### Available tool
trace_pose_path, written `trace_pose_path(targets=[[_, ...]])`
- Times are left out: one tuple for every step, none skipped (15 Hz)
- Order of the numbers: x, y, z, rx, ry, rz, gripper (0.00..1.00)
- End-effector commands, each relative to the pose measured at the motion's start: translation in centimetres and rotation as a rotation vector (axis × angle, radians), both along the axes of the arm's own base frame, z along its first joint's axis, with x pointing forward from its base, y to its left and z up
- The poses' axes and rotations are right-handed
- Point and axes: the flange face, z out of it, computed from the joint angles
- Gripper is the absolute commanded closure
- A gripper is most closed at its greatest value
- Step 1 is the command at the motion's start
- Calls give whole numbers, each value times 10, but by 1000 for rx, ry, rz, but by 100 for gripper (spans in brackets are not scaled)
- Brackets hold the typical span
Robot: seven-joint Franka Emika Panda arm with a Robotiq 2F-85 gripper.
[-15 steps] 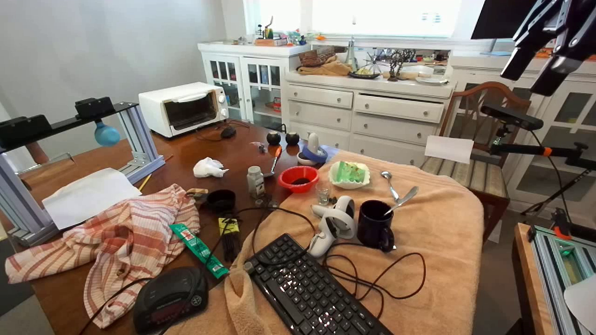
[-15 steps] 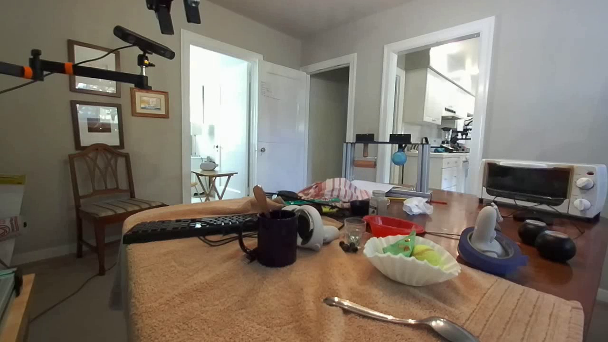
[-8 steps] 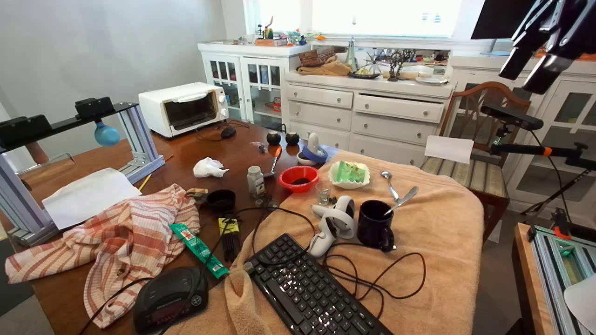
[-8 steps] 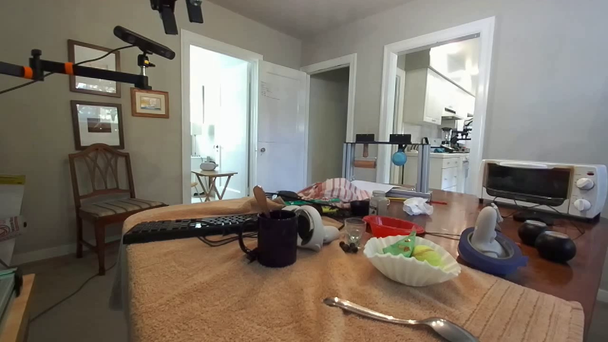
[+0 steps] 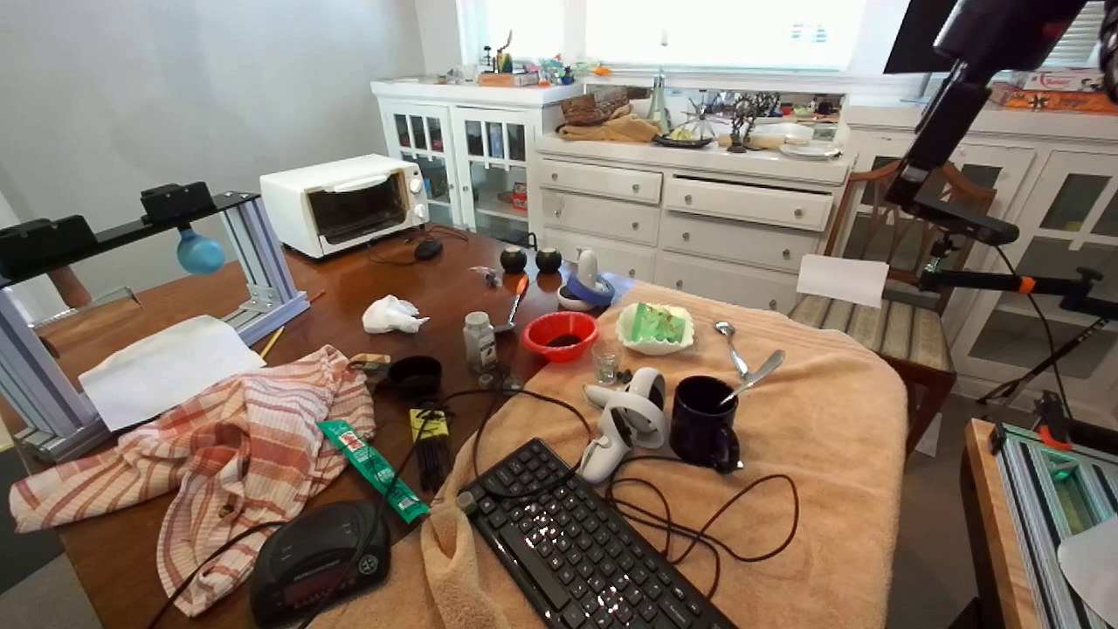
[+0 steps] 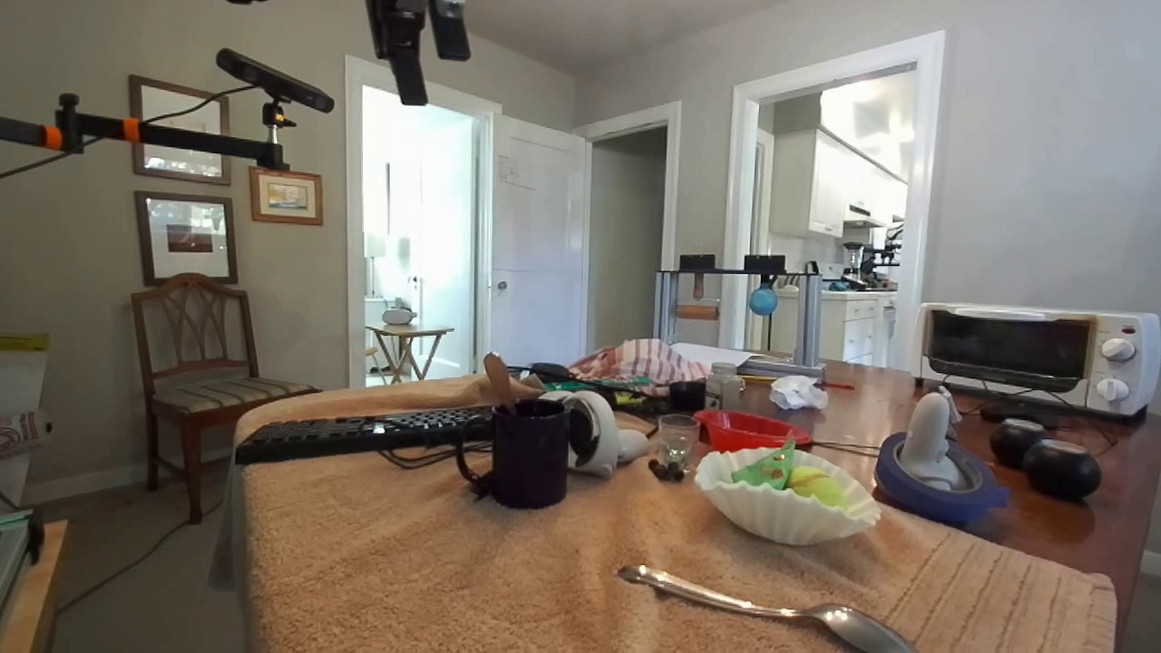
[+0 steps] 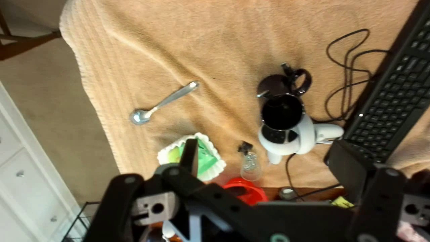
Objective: Pour the contents of the glass cup into the black mug
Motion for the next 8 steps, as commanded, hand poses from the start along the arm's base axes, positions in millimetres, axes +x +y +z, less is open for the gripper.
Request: trace_pose_path(targets=[[9, -28, -28, -74, 0, -116, 0], [13, -34, -28, -93, -18, -136, 0], [17, -39, -29, -107, -23, -153, 0], [20, -41, -27, -112, -25, -168, 0], [21, -42, -26, -116, -28, -182, 0], [16, -38, -23, -88, -16, -145, 0], [18, -40, -24, -91, -17, -155, 0], [19, -40, -24, -92, -17, -161, 0]])
